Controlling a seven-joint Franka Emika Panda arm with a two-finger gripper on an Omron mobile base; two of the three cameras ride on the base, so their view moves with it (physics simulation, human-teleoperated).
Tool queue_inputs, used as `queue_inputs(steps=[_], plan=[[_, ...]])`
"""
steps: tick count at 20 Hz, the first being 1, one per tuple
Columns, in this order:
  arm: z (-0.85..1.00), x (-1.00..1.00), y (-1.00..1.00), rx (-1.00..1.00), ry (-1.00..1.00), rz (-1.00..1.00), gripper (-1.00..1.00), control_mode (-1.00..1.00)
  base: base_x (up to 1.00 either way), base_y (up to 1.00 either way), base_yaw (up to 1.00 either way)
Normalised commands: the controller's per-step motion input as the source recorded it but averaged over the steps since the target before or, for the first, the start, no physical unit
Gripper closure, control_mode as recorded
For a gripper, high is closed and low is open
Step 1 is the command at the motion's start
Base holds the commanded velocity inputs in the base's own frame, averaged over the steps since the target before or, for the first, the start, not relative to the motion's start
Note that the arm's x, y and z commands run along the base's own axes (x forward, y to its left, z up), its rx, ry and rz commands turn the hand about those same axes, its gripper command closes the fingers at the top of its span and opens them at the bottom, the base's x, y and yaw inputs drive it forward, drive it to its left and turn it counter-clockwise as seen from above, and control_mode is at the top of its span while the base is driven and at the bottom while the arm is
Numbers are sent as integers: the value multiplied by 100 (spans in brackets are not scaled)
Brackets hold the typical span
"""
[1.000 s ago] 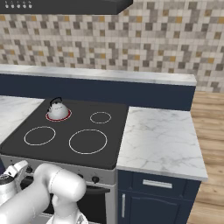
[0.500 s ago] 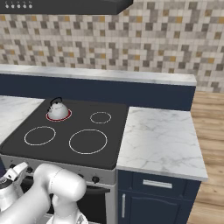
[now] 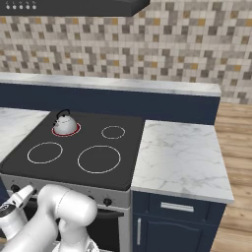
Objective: The kettle is done boiling. Turn off the stove, then wait for 300 timesteps before moving the kettle to the dining table.
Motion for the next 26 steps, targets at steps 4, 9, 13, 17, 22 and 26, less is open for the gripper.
queue_inputs(steps=[4,9,13,17,22,26], plan=[[0,2,-1,2,-3,0,100,-100,0,0,0],[0,0,-6,4,0,0,100,-100,0,0,0],[-20,-1,-26,27,-6,0,100,-100,0,0,0],[-25,-6,-31,33,-11,0,100,-100,0,0,0],[-19,-3,-24,32,-10,0,100,-100,0,0,0],[-19,-3,-25,35,-5,0,100,-100,0,0,0]])
